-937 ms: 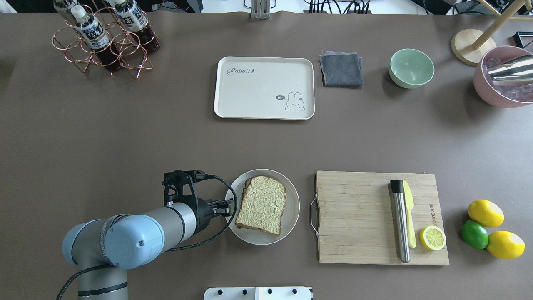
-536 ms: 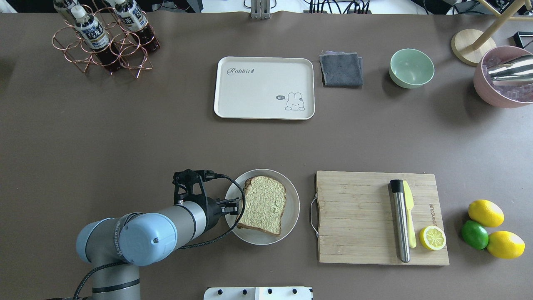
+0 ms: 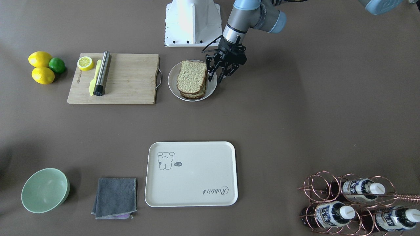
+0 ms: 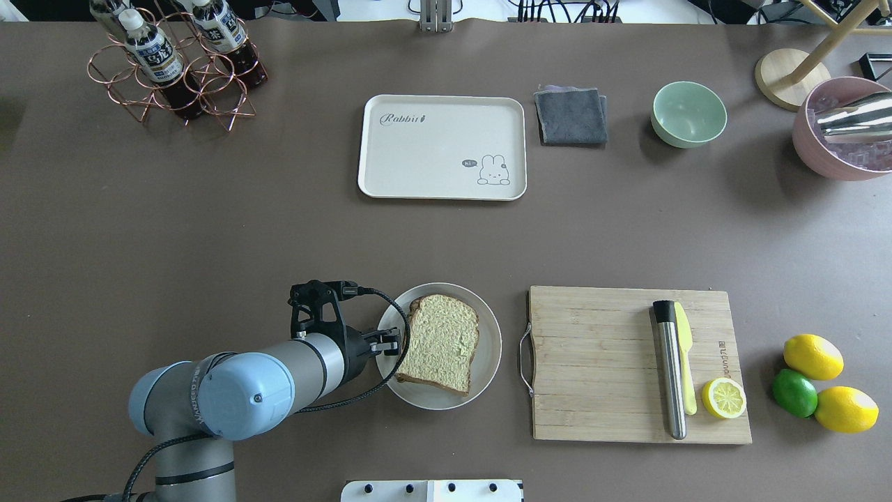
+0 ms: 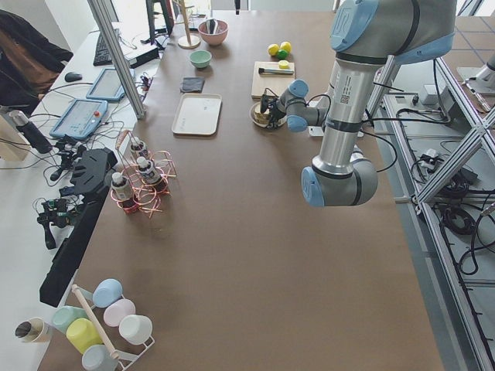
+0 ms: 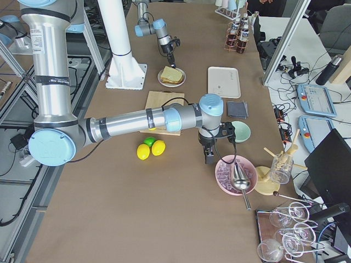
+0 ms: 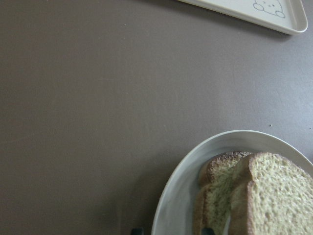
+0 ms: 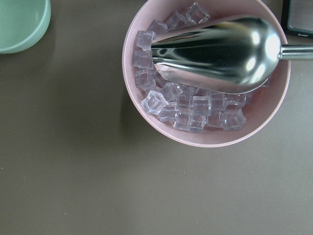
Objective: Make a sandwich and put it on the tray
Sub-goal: 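Grasp the rim of the white plate with the left gripper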
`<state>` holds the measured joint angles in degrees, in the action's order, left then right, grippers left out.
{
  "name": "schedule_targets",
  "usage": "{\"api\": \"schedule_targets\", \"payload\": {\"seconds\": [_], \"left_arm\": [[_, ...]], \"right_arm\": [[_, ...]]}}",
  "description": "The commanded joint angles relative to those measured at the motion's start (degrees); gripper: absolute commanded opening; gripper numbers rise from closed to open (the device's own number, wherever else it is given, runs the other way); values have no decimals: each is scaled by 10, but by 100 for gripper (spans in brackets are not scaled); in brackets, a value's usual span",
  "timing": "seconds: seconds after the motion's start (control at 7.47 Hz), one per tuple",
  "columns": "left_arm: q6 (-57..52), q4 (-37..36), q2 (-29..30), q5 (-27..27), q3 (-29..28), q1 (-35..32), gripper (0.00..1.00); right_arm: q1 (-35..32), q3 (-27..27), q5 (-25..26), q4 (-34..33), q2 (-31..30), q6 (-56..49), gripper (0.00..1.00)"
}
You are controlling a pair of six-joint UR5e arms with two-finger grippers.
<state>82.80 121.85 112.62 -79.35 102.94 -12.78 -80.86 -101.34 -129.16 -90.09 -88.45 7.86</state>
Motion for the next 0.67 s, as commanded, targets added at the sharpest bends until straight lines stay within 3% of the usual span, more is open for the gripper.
{"api": "schedule_targets", "payload": {"seconds": [0.0, 0.54], "left_arm": [[0, 3, 0, 0, -9, 0, 45], [1, 8, -1, 0, -13, 4, 44]], "right_arm": [[0, 1, 0, 0, 4, 1, 99], [0, -1, 0, 0, 7, 1, 99]]}}
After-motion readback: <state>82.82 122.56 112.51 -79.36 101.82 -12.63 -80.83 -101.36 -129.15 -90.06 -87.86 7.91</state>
